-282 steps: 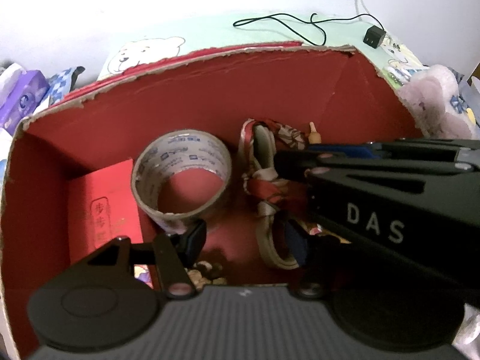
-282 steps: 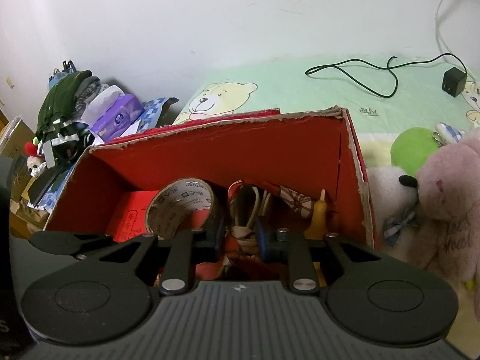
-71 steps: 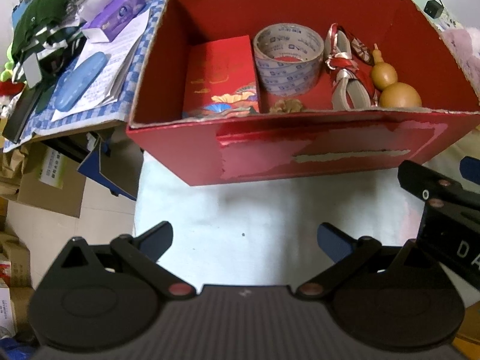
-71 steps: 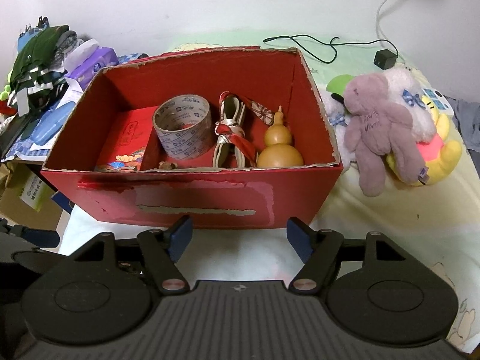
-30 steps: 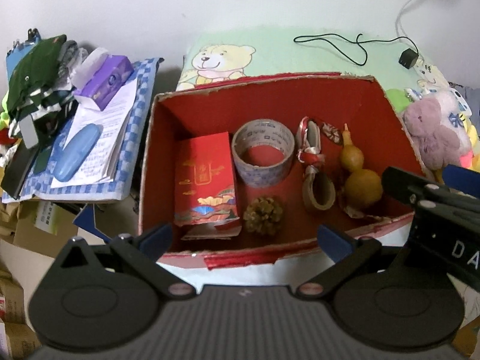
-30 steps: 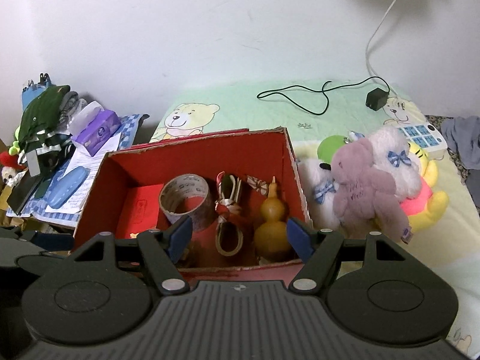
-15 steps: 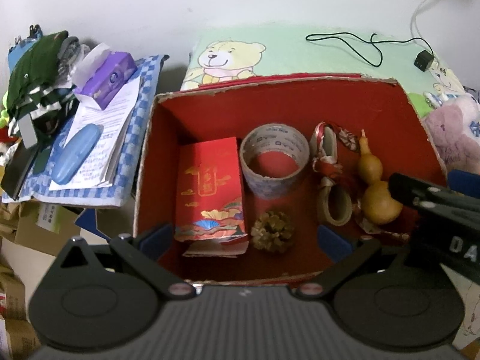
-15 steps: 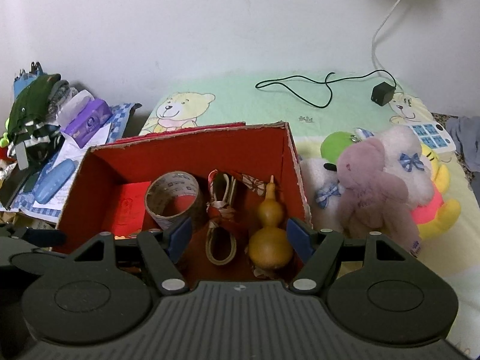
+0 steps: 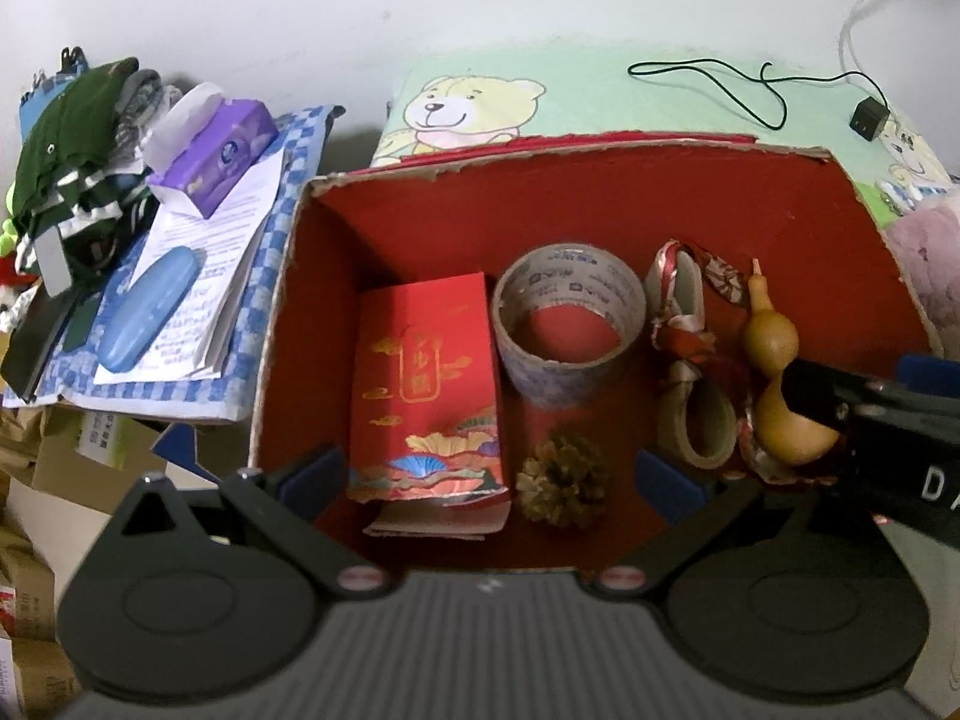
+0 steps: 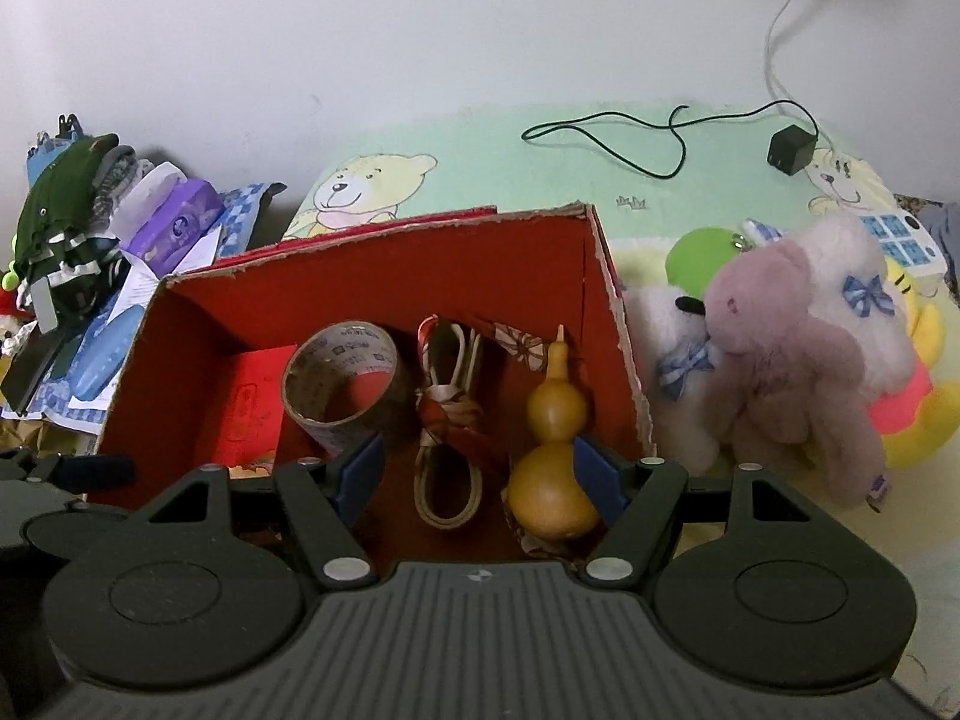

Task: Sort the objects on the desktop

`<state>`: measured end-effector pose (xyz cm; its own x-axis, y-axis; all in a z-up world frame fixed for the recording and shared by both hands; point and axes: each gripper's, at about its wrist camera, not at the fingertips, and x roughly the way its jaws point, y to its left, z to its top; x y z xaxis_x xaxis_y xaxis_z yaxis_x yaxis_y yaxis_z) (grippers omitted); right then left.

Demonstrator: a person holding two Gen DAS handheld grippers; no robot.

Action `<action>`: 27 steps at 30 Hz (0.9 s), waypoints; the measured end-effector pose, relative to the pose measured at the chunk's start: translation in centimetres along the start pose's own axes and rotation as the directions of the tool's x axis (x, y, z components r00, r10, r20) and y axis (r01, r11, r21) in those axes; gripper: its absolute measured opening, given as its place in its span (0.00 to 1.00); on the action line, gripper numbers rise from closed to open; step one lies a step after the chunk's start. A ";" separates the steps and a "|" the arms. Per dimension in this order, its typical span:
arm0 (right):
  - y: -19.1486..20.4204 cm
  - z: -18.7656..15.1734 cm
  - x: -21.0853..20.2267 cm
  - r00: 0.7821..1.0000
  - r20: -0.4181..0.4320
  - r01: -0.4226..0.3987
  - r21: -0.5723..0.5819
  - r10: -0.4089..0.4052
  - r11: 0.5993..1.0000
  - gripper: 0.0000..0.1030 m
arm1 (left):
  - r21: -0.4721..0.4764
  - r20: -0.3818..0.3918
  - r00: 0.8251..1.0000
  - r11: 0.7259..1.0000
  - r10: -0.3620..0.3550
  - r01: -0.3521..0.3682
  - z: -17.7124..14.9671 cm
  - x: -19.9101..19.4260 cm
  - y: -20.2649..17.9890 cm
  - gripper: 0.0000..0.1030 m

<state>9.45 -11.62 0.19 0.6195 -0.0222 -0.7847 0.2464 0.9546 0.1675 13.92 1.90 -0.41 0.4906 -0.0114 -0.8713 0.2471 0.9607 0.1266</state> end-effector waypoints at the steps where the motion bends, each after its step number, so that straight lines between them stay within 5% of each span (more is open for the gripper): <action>1: 0.0 0.0 0.2 1.000 0.000 0.000 -0.001 0.000 1.000 0.70 | -0.001 0.005 1.000 1.000 0.003 -0.003 0.0 0.1 0.0 1.00; 27: 0.3 -0.8 2.2 0.997 0.029 0.078 -0.042 -0.077 0.996 0.69 | -0.014 0.018 1.000 1.000 -0.011 0.012 -1.5 1.7 -0.2 0.99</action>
<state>10.34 -11.11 -1.97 0.6197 -0.1040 -0.7779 0.2626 0.9615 0.0807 13.44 2.08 -2.63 0.5024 -0.0272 -0.8642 0.2414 0.9642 0.1100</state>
